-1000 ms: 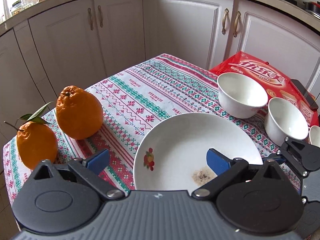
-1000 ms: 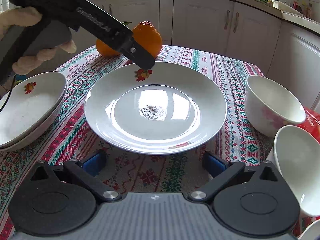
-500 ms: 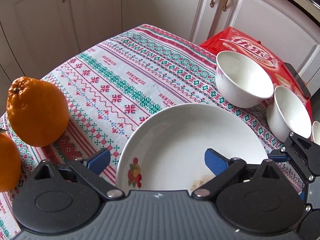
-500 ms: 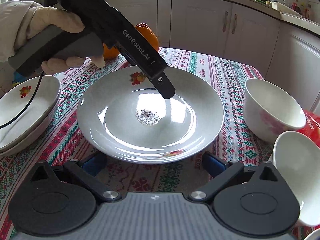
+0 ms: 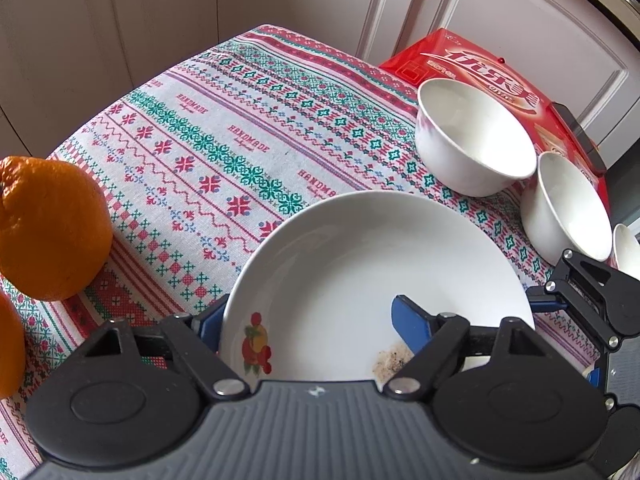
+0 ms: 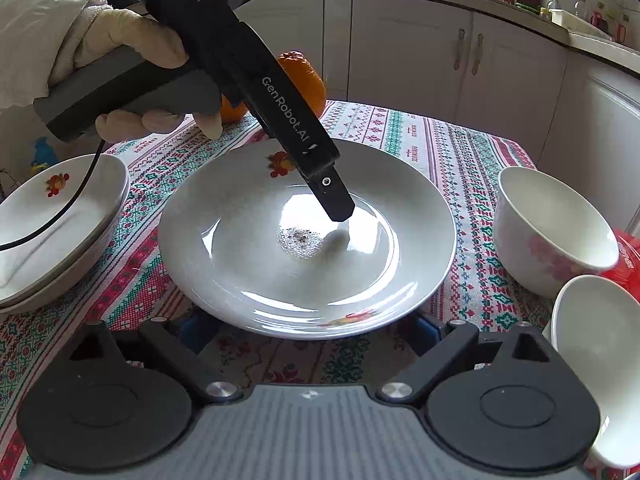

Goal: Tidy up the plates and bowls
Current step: 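Close the left tool on the stained plate's rim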

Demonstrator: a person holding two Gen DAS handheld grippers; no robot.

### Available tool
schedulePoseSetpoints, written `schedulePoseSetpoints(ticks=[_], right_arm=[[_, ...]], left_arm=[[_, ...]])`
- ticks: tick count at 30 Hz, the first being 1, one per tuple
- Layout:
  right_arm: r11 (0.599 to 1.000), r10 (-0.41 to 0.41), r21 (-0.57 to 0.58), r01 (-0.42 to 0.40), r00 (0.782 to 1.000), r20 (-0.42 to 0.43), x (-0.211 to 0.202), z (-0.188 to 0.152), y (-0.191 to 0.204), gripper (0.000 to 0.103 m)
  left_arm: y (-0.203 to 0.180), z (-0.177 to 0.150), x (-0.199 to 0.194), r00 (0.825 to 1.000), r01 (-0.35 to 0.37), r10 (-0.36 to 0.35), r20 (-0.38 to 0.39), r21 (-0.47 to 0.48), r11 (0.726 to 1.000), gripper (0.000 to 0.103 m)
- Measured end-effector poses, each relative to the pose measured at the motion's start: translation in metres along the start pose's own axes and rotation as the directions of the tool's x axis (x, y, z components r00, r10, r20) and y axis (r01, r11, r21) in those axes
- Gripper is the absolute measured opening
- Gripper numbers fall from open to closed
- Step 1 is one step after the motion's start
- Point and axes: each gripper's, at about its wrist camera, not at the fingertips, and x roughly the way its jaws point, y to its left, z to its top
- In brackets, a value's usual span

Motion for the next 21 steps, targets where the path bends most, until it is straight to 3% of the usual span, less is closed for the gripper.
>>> schedulePoseSetpoints(ticks=[21], right_arm=[[1.0,0.019,-0.01,-0.019,1.0,-0.011,-0.013,0.003,0.004,0.095]], left_arm=[[-0.009,-0.01,-0.015,1.0,-0.002,0.002,0.012,0.003,1.0,0.082]])
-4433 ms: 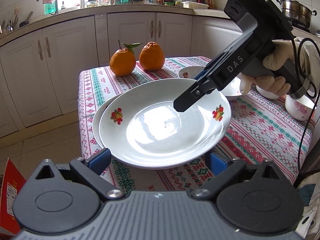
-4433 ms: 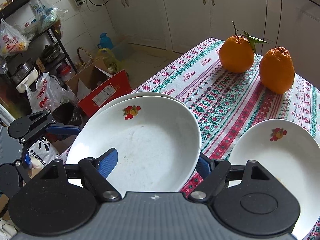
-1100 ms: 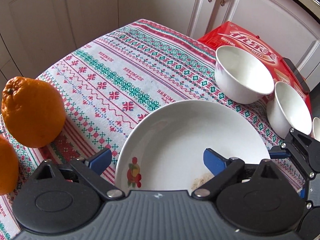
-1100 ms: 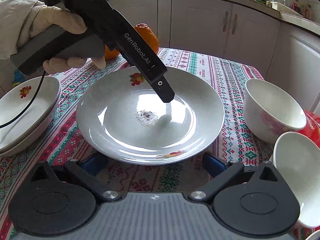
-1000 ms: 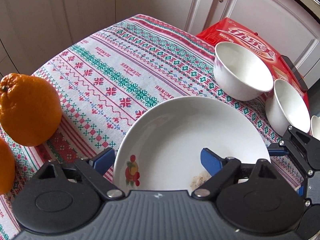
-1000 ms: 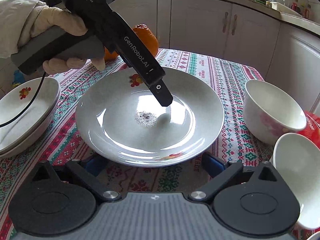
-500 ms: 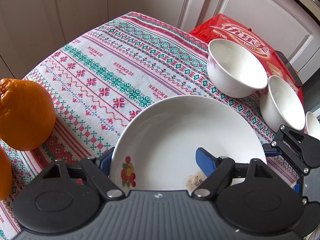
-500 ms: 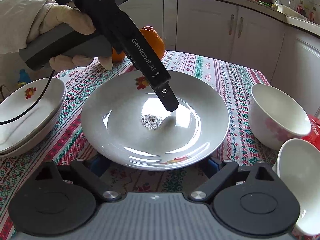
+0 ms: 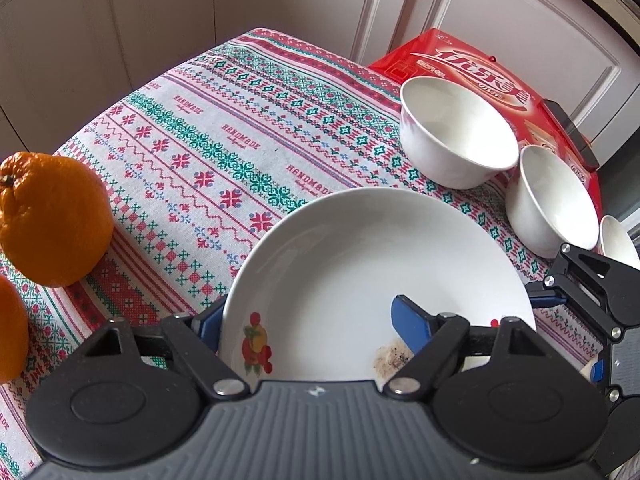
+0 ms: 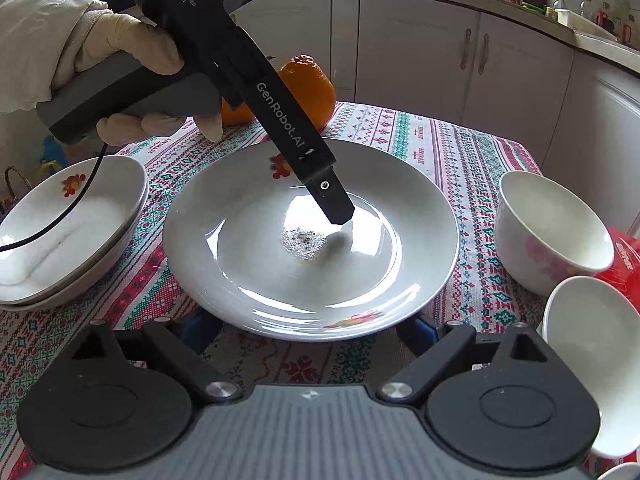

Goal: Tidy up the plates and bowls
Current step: 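Close the left tool on the stained plate's rim, then lift the stained plate with the left tool and carry it toward the plate stack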

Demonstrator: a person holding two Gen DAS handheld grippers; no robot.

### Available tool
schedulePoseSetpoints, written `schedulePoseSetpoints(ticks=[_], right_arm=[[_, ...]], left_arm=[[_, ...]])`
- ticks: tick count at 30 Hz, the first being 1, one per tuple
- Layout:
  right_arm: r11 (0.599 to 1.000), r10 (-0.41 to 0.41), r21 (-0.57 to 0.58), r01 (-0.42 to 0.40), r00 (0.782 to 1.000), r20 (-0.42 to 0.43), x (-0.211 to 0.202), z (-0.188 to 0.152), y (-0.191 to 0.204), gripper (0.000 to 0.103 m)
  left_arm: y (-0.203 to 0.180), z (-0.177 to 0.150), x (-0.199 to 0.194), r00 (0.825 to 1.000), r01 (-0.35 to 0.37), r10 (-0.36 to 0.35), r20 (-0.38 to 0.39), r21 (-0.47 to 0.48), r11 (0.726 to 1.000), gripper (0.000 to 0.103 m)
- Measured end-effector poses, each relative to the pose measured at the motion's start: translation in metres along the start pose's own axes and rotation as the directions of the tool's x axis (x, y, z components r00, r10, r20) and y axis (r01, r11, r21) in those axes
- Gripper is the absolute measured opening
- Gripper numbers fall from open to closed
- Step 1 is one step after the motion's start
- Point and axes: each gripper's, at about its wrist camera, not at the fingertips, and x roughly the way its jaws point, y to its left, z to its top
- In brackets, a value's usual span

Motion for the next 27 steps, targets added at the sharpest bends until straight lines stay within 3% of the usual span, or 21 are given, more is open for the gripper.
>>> schedulePoseSetpoints(ticks=[11,27], right_arm=[[0.998,0.03,-0.065,-0.027,0.999,0.032,-0.031,0.005,0.017,0.095],[0.971,0.145,-0.204,-0.129,0.987,0.064,-0.066,0.009,0.071,0.095]], left_arm=[[-0.019,-0.024,-0.047,0.997,-0.04,0.042,0.066,-0.026,0.999,0.082],[-0.029,-0.102,-0.12,0.979,-0.112,0.137,0.149,-0.167,0.98,0.082]])
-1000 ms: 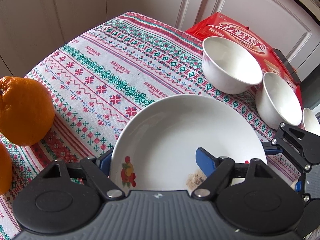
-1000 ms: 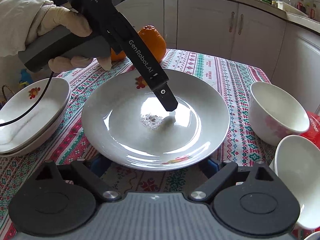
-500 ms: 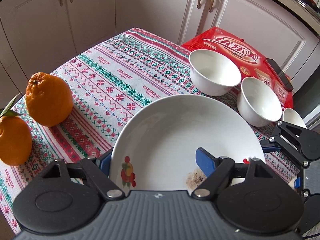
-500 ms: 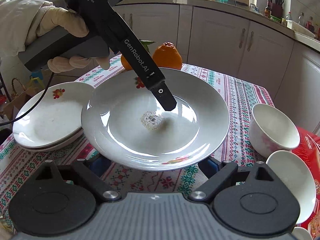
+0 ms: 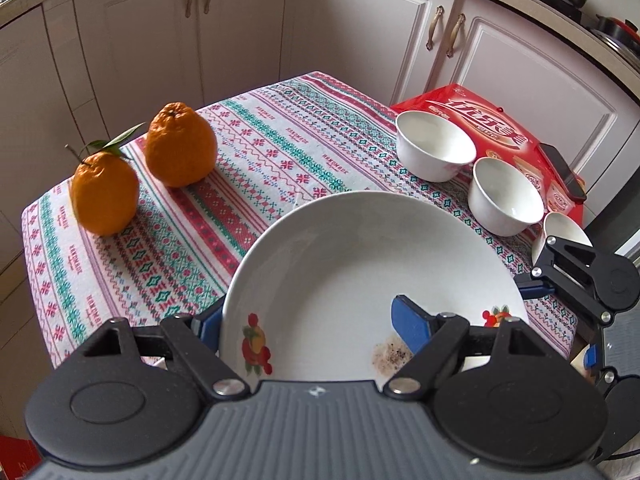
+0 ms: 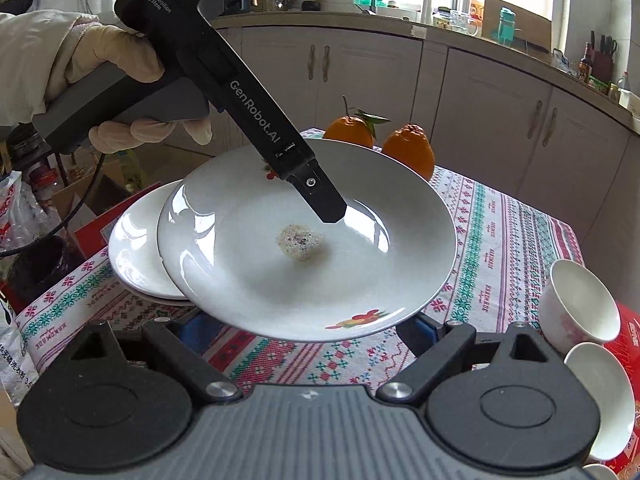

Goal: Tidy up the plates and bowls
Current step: 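Lift the stained plate with the left tool and carry it toward the plate stack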

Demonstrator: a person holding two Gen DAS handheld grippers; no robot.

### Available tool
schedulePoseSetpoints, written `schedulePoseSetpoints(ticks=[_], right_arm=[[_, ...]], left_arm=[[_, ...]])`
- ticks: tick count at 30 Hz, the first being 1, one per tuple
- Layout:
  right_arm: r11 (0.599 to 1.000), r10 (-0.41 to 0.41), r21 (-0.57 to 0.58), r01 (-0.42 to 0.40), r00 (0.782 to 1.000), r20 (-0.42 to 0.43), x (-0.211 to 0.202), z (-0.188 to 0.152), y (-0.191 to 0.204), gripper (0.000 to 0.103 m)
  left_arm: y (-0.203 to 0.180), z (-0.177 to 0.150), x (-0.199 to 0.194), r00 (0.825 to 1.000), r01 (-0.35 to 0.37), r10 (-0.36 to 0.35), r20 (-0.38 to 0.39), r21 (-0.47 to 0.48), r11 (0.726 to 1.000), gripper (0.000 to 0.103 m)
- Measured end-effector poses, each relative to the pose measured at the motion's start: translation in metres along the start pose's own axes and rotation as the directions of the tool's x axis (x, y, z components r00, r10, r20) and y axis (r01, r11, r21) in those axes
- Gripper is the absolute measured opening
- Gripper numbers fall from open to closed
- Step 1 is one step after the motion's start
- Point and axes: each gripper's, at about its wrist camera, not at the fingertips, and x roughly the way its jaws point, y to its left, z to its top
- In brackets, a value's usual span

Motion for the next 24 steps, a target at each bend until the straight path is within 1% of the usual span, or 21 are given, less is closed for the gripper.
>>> schedulePoseSetpoints(ticks=[7,14,20,24], right_arm=[[0.997,0.055,-0.058,-0.055,0.998,-0.011,0.002,0.005,0.026,0.095],[0.99,0.091,-0.106,-0.094,0.995,-0.033,0.011,0.007,0.046,0.095],[0.985,0.104,-0.133,-0.111,0.993,-0.058,0.02,0.011,0.057,0.095],[0.984,0.101,-0.139,-0.11,0.993,-0.067,0.022,0.012,0.06,0.095]], left_arm=[[0.014,-0.034,-0.019,0.999,-0.025,0.027,0.019,-0.08,0.996,0.082],[0.03,-0.067,-0.027,0.998,-0.047,0.051,0.024,-0.148,0.988,0.082],[0.043,-0.085,-0.022,0.999,-0.043,0.048,0.022,-0.192,0.981,0.082],[0.049,-0.091,-0.018,0.999,-0.037,0.041,0.017,-0.205,0.978,0.082]])
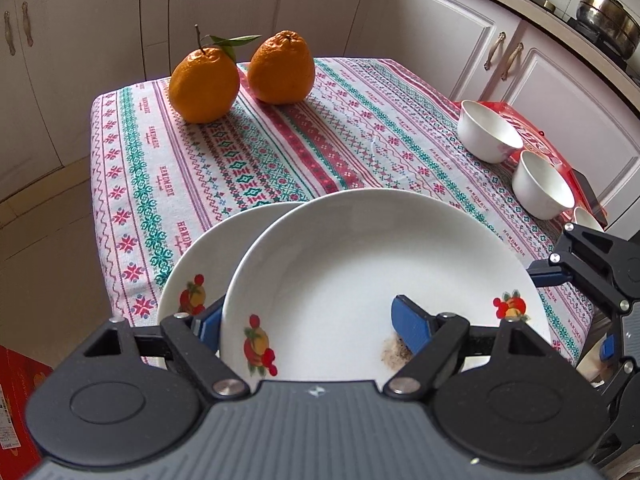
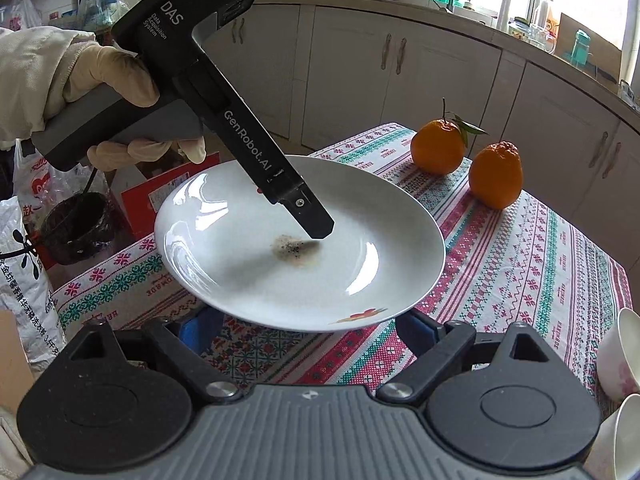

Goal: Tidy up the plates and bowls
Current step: 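Lift the stained plate with the left tool and carry it toward the plate stack, then lower the stained plate onto the white plate stack with the left tool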

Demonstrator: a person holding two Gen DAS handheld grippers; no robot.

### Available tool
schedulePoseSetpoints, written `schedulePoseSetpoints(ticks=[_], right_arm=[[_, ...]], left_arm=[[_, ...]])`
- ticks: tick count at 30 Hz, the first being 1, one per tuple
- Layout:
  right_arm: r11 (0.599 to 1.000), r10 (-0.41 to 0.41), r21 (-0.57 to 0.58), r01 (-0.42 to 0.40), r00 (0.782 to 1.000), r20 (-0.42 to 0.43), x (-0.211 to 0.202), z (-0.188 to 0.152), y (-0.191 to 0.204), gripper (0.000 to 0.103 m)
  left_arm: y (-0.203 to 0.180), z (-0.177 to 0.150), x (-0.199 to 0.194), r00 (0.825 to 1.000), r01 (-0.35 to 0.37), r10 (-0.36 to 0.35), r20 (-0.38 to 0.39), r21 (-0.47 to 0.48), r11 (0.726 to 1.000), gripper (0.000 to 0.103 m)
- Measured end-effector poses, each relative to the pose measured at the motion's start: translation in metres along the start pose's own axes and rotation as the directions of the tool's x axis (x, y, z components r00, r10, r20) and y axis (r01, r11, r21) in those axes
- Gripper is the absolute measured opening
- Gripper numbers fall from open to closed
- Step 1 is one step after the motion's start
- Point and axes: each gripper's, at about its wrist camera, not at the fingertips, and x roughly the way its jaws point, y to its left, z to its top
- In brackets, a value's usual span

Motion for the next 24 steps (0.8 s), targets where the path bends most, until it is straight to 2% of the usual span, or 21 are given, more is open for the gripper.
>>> schedulePoseSetpoints(ticks=[14,24], right_arm=[[1.0,-0.003,-0.016,0.003,1.0,-0.013,0.006,0.003,0.001,0.095],[1.0,0.004,-0.021,-0.004,1.0,-0.012,0.009,0.004,0.0,0.095]], left_arm=[[0.014,-0.005,0.011,1.0,0.015,-0.015,-0.007,-0.025,1.0,0.083],[0.016,-0.003,0.01,1.0,-0.01,0.009,-0.019,-0.012,1.0,0.083]])
